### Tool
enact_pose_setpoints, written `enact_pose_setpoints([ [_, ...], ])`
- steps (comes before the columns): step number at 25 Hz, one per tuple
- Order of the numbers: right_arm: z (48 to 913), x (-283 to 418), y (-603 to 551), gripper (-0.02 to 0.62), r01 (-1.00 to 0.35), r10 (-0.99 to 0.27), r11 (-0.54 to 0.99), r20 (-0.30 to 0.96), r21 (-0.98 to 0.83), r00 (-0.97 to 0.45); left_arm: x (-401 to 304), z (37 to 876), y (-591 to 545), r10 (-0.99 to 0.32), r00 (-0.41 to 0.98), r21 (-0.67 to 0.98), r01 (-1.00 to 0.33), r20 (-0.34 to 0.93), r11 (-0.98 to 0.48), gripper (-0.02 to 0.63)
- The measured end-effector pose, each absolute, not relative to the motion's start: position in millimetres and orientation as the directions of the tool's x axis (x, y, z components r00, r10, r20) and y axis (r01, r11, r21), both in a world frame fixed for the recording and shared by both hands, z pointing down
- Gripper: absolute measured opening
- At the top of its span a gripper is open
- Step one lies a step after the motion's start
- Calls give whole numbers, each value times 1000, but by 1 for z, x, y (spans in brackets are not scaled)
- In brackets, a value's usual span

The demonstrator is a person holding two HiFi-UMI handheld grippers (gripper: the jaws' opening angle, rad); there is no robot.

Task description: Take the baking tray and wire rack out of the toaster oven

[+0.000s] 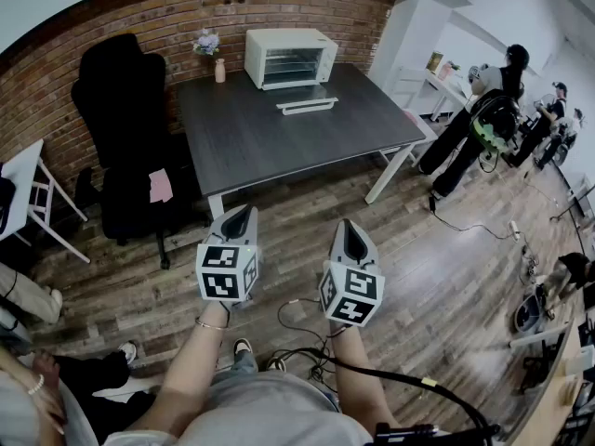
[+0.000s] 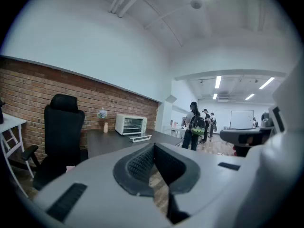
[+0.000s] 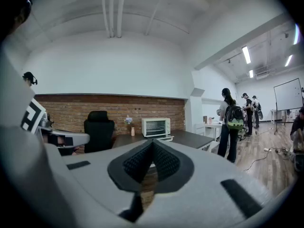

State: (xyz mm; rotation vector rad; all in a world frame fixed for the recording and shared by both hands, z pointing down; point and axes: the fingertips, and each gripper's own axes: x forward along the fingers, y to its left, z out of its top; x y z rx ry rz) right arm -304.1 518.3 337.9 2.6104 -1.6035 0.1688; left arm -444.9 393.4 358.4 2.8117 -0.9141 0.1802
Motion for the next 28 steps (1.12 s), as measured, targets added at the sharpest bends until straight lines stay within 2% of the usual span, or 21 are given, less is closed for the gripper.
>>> enact_pose_setpoints([
  [12, 344, -305, 492, 1, -902, -897, -430, 136, -45, 421, -442, 365, 365, -558, 810, 150, -583, 180, -799, 6],
  [28, 360, -270, 450, 2, -835, -830, -546, 180, -73, 527, -408, 374, 303, -477, 858, 151, -506, 192, -849, 6],
])
